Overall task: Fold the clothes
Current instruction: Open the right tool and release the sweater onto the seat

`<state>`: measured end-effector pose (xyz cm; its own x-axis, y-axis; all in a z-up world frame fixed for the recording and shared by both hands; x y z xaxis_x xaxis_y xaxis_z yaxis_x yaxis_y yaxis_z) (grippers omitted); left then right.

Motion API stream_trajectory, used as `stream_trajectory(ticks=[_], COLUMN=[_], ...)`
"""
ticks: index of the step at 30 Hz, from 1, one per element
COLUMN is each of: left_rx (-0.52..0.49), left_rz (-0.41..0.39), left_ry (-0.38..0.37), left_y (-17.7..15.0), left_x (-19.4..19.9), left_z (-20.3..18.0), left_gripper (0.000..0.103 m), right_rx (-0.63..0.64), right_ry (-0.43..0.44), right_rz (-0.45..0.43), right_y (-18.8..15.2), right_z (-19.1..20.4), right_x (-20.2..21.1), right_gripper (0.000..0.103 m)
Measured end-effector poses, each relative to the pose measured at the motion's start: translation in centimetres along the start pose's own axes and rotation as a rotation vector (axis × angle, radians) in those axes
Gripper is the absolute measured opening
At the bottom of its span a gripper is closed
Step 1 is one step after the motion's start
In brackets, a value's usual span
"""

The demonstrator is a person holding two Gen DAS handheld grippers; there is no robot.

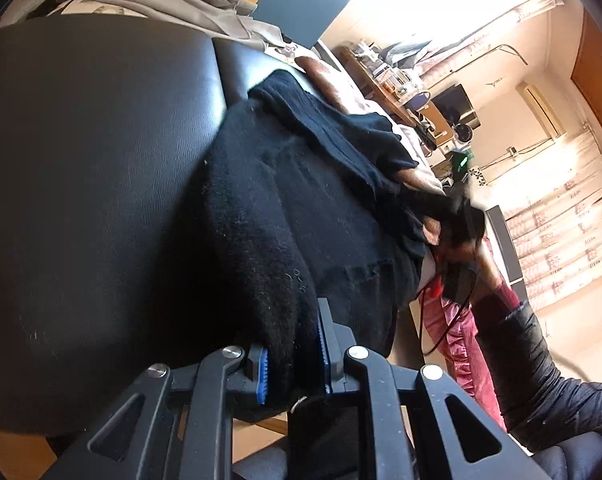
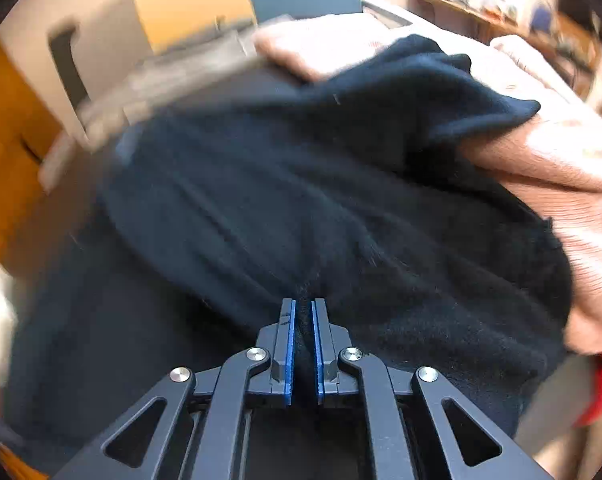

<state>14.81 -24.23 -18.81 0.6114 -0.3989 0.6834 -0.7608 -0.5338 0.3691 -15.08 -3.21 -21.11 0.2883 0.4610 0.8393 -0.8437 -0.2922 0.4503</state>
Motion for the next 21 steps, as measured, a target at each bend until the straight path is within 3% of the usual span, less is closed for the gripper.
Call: stream_trajectory(ticks=[4, 7, 8, 10, 12, 14, 17, 21], left_rx=[0.013, 0.015, 0.011, 0.002, 0.022, 0.041, 0.068, 0.062], left_rz=[-0.004, -0.014, -0.023, -0.040, -0.074, -0.107, -0.157, -0.232], left_ry=[-0.019, -0.022, -0.024, -0.027, -0.020, -0.012, 0.012, 0.081], left_y=[-1.2, -1.7, -1.8, -2.0, -2.0, -1.9, -1.5, 0.4], left_x=[0.4, 0.9, 1.3, 2.2, 3.5, 4.8, 6.7, 8.8], left_z=[-0.2, -0.2, -0.3, -0.3, 0.6, 1.4, 2.9, 4.1], left_gripper=[0.016, 0.016, 0.016, 0.016, 0.016, 0.016, 0.016, 0.017], right_rx=[-0.130, -0.038, 0.010, 0.108, 0.211, 0.271, 0.248, 0.185], right_ry=[0.381, 0.757, 0.845, 0.923, 0.908, 0.854, 0.697, 0.328], right_rz=[-0.065, -0.028, 0.007, 0.085, 0.127, 0.156, 0.148, 0.070], right_y=[2.4, 2.1, 1.5, -0.5, -3.2, -5.7, -6.6, -7.2], right_z=[7.3, 18.1, 21.4, 26.9, 30.6, 31.4, 26.8, 17.1], right_x=[1.3, 2.5, 2.7, 3.0, 3.0, 2.5, 0.8, 0.0], right_gripper=[0.008, 0.012, 0.017, 0.068, 0.072, 0.072, 0.072, 0.072])
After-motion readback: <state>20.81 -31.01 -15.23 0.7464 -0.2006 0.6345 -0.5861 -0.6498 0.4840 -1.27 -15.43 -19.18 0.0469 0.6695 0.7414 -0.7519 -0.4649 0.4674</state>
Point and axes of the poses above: each gripper's, at about its wrist camera, not at the fingertips, and x roughly against the way its jaws point, z to its left, y to its top, the point moved 5 cm from there along -x, roughly the way its jaws point
